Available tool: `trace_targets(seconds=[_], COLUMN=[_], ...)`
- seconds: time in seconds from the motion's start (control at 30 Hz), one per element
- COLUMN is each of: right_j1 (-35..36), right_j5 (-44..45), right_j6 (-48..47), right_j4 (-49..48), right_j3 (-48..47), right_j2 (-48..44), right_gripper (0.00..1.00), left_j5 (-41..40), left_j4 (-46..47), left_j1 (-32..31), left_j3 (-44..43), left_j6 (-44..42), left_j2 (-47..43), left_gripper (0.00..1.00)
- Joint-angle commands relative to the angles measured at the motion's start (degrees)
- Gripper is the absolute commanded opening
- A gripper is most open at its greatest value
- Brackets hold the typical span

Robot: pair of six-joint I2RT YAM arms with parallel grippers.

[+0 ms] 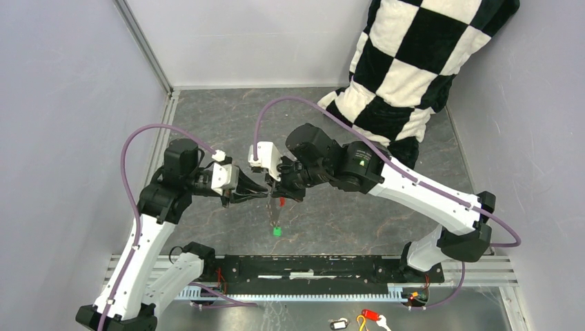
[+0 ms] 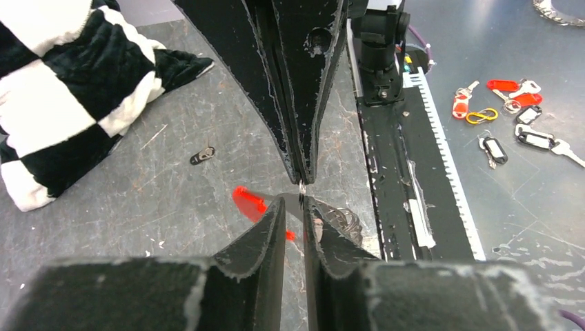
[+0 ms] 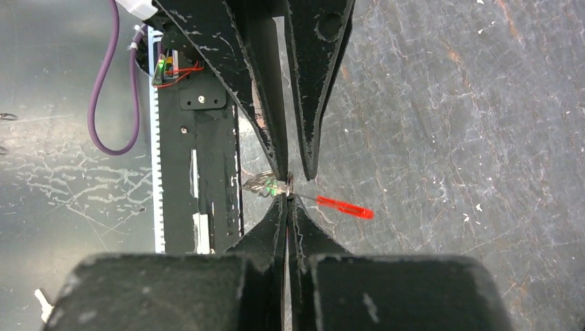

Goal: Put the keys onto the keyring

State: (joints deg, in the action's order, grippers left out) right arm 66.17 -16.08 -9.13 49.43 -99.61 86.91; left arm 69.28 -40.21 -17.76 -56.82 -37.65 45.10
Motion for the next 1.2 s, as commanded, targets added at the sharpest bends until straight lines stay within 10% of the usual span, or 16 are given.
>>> trace_targets(seconds=[0.0, 0.53, 0.67, 0.83, 1.17], right_j1=[0.9, 1.4, 1.1, -3.0, -5.2], right_j5=[1.0, -0.5, 0.3, -3.3, -7.8], right_j6=[-0.4, 1.9, 3.1, 7.7, 16.3], right_j4=[0.0, -2.2, -7.3, -27.6, -69.6], right_j3=[-3.8, -4.1, 0.7, 21.3, 52.0], right_j2=[0.5, 1.8, -2.4, -15.7, -32.4], right_gripper=[0.01, 0.02, 0.32, 0.5, 0.42], left_j5=[2.1, 1.6, 2.0, 5.7, 14.3], left_j4=[-4.2, -4.4, -4.6, 2.0, 22.6], left_j1=[-0.3, -2.0, -2.0, -2.0, -2.0], left_j3=[-0.9, 0.5, 0.3, -0.2, 0.5], left_j6=[-4.5, -4.3, -2.9, 7.3, 26.5], left_j2=[0.1, 2.0, 1.9, 1.8, -0.5], left_gripper=[0.2, 0.02, 0.02, 0.02, 0.02])
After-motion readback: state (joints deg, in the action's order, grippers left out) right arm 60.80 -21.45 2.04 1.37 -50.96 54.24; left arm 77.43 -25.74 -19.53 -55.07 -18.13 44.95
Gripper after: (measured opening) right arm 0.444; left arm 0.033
